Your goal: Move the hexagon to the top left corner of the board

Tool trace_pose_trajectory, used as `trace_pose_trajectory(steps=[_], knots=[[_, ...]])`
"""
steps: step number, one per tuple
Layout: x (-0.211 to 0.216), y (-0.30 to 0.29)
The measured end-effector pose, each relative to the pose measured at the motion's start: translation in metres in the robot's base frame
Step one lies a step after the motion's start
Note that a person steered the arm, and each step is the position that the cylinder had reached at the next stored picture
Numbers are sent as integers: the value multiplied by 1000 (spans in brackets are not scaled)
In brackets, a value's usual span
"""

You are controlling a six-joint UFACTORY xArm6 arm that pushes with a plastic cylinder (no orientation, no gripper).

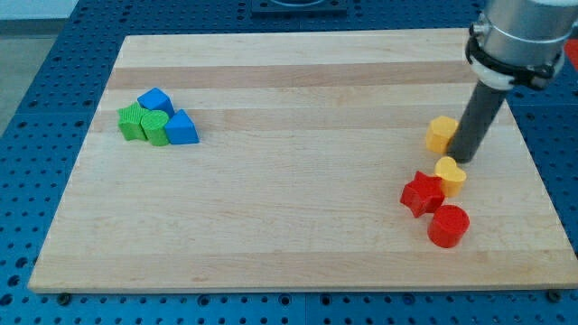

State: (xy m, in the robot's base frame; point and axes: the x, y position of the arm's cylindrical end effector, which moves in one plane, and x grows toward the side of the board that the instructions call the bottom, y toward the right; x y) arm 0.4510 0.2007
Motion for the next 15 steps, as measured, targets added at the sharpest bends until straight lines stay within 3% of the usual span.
trace_pose_trajectory(steps=[6, 13, 15], knots=[[-139, -106], [-130, -258], [-170, -256]])
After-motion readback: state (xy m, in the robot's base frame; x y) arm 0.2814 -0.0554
